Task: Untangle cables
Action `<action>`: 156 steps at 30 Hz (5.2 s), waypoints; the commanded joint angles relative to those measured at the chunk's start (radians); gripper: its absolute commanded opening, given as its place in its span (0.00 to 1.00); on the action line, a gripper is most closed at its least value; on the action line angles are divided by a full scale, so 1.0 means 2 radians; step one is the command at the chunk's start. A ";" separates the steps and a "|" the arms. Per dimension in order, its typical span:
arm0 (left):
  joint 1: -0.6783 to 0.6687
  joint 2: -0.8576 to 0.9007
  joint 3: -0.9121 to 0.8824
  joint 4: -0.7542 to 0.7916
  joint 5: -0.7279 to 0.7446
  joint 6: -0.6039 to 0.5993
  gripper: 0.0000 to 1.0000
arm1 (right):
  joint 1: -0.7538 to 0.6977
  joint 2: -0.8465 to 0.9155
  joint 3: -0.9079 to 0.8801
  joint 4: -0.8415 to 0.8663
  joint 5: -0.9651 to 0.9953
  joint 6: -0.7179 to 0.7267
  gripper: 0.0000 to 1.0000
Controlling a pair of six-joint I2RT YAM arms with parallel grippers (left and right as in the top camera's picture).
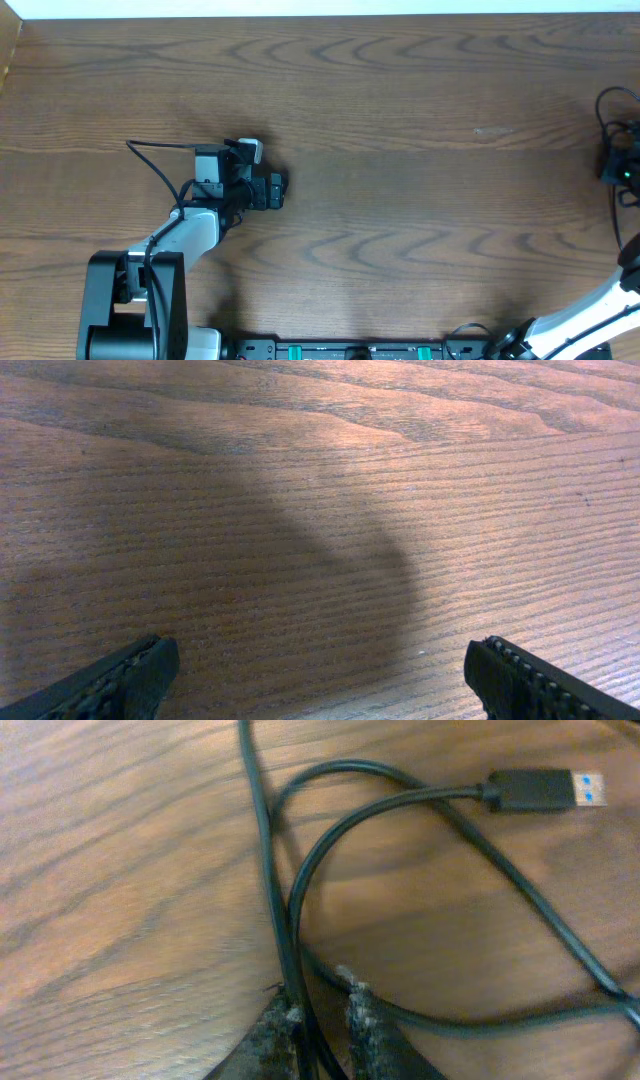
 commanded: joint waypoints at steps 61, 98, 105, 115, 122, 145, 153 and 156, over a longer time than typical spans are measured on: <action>0.005 0.025 -0.024 -0.016 -0.027 -0.010 0.97 | 0.371 -0.300 -0.004 -0.327 -0.123 0.118 0.99; 0.005 0.025 -0.024 -0.016 -0.027 -0.010 0.97 | 0.371 -0.300 -0.004 -0.327 -0.123 0.118 0.99; 0.005 0.025 -0.024 -0.016 -0.027 -0.010 0.97 | 0.371 -0.300 -0.004 -0.327 -0.123 0.118 0.99; 0.005 0.025 -0.024 -0.016 -0.027 -0.010 0.97 | 0.371 -0.300 -0.004 -0.327 -0.123 0.118 0.99; 0.005 0.025 -0.024 -0.016 -0.027 -0.010 0.97 | 0.371 -0.300 -0.004 -0.327 -0.123 0.118 0.99; 0.005 0.024 -0.024 -0.016 -0.027 -0.010 0.97 | 0.371 -0.300 -0.004 -0.327 -0.123 0.118 0.99; 0.005 0.021 -0.024 -0.016 -0.027 -0.010 0.97 | 0.371 -0.300 -0.004 -0.327 -0.123 0.118 0.99; 0.005 0.010 -0.024 -0.016 -0.027 -0.010 0.97 | 0.371 -0.300 -0.004 -0.327 -0.123 0.118 0.99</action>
